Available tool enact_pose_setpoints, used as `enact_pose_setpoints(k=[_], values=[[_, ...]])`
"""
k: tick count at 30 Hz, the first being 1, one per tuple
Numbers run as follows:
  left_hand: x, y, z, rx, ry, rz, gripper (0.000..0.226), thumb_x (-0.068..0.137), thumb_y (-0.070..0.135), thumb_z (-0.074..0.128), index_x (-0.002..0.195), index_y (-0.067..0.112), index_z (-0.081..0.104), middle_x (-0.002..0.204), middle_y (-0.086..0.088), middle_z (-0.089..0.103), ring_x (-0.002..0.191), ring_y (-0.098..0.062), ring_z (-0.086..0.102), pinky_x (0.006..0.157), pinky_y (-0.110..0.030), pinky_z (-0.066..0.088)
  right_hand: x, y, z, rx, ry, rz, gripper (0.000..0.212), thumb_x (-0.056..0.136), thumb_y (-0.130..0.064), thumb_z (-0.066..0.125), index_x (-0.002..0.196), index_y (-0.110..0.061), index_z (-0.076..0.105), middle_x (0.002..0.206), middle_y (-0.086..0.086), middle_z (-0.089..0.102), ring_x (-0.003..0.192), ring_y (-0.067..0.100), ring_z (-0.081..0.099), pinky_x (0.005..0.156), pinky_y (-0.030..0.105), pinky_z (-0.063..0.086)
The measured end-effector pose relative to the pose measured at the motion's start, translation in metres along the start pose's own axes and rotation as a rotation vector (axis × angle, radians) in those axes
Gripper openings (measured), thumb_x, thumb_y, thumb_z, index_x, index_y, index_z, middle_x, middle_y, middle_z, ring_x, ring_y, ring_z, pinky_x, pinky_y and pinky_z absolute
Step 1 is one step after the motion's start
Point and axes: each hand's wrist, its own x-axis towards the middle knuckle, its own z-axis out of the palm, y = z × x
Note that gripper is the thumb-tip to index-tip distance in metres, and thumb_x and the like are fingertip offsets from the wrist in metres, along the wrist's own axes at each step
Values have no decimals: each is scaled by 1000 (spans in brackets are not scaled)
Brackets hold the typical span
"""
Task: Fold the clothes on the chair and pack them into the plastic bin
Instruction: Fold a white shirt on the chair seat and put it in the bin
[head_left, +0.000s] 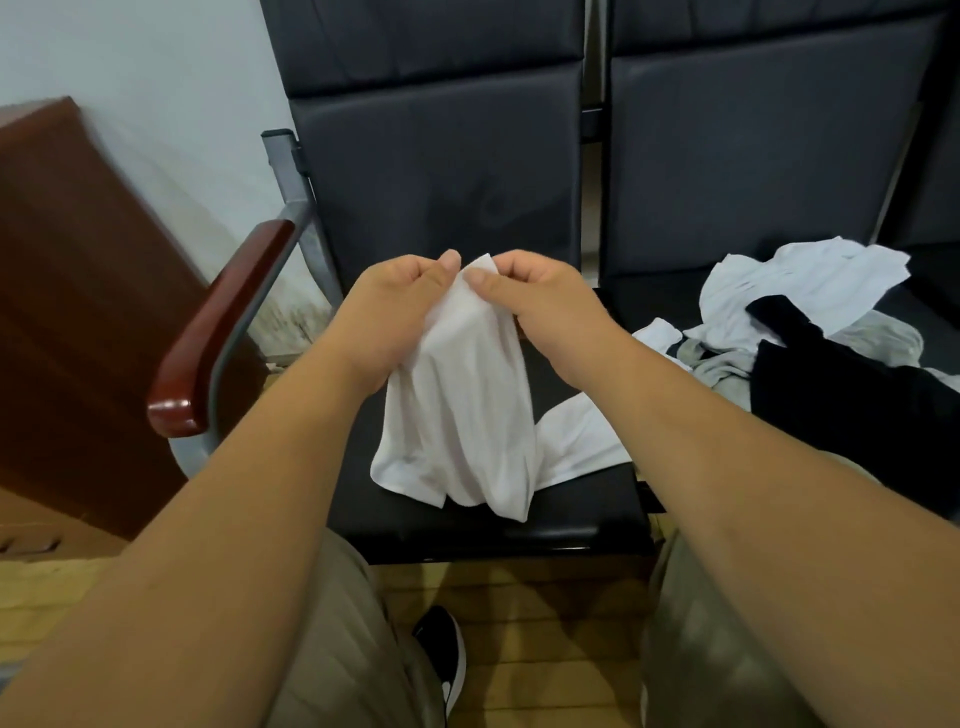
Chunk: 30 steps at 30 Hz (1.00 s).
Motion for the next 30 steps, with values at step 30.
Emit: enact_pose_setpoints(k=[30], values=[[19, -3, 19, -51, -159, 12, 42, 109, 48, 52, 95, 18, 78, 88, 4, 79, 80, -12, 75, 70, -22, 58, 12, 12, -19, -32, -20, 110, 21, 98, -31, 76, 117, -25, 78, 104, -8, 81, 96, 13, 78, 91, 39, 64]])
